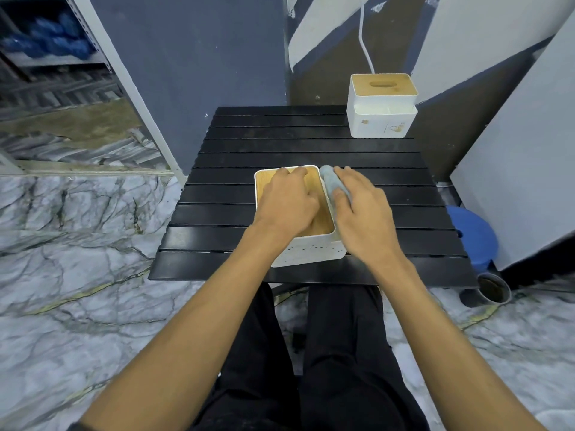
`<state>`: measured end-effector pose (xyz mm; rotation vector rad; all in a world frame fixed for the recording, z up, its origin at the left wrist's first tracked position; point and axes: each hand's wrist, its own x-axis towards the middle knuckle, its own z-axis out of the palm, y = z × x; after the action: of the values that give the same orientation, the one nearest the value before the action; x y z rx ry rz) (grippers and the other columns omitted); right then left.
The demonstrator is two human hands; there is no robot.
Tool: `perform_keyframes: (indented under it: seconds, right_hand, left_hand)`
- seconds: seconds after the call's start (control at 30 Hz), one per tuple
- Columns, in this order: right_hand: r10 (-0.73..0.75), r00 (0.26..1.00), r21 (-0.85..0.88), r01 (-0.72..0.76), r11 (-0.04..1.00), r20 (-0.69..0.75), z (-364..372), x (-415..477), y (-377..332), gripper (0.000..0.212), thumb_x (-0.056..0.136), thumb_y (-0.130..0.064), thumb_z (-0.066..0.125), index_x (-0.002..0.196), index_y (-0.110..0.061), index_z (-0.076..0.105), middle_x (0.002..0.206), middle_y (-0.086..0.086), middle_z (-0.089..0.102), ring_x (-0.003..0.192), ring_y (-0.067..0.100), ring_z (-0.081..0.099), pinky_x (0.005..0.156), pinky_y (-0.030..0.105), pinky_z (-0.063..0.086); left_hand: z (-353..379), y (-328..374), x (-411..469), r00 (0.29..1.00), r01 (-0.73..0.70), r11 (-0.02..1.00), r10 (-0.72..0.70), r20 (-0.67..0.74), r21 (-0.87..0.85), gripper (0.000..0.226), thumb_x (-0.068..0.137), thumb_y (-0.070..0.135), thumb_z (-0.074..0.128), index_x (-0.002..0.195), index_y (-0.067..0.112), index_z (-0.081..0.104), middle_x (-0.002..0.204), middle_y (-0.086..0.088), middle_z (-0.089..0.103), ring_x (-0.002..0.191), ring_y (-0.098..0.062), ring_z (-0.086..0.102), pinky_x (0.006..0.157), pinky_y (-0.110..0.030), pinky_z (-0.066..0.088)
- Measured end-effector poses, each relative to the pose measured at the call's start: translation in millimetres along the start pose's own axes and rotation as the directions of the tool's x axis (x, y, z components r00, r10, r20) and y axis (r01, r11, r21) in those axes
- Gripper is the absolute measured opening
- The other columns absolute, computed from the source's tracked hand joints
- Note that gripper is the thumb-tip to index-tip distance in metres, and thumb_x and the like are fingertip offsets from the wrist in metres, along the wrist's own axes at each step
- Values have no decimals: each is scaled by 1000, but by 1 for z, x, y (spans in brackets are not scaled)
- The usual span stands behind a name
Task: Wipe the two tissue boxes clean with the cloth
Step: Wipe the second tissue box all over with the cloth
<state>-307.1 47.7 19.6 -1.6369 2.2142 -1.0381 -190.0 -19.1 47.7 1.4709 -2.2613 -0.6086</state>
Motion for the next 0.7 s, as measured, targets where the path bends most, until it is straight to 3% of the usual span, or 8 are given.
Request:
perform_keyframes:
  seconds: [0.17, 0.23, 0.3, 0.4, 0.53, 0.7]
  right_hand:
    - [-1, 1000, -76, 3, 997, 31, -1, 4, -4, 57, 90, -44, 19, 139, -31, 46, 145, -6, 48, 131, 29, 45, 97, 53, 45]
    - [6, 999, -53, -4, 999, 48, 2, 2, -1, 53, 91, -43, 23, 136, -32, 49, 142, -7, 50, 124, 32, 49, 94, 53, 46]
    - [7, 998, -6, -6, 1000, 56, 5, 2, 1, 51, 90, -45, 22, 132, -33, 50, 134, -8, 54, 113, 31, 54, 89, 52, 49]
    - [46, 998, 77, -48, 996, 31, 5, 3, 6, 54, 89, -45, 22, 131, -31, 52, 133, -8, 56, 112, 29, 55, 90, 50, 49]
    - [43, 999, 108, -41, 993, -15, 2, 2, 8, 53, 92, -38, 28, 138, -27, 51, 143, -7, 51, 127, 26, 50, 100, 49, 45]
    - [-33, 999, 30, 34, 999, -26, 2, 2, -2, 61, 92, -48, 18, 141, -27, 46, 149, -5, 45, 135, 25, 42, 104, 50, 41]
  left_hand:
    - [-3, 17, 3, 983, 137, 990, -139, 118, 26, 24, 95, 25, 49, 113, 11, 55, 104, -10, 59, 93, -28, 54, 73, -33, 39]
    - [-2, 20, 7, 969, 185, 983, -183, 168, 2, 20, 98, 25, 48, 112, 13, 54, 118, -13, 61, 99, -29, 55, 75, -34, 39]
    - [-1, 20, 10, 956, 243, 968, -227, 188, -64, 34, 100, 24, 48, 131, 12, 53, 132, -14, 58, 109, -30, 56, 80, -32, 40]
    - [2, 13, 10, 956, 280, 943, -258, 137, -181, 40, 99, 25, 53, 137, 15, 51, 132, -10, 59, 101, -25, 52, 80, -29, 38]
    - [7, 5, 7, 964, 265, 940, -260, 50, -213, 48, 97, 35, 56, 144, 26, 48, 124, -7, 65, 109, -30, 60, 88, -34, 47]
    - [6, 3, 3, 979, 160, 934, -192, -73, -319, 41, 97, 35, 54, 138, 36, 51, 90, 0, 66, 80, -19, 59, 72, -31, 43]
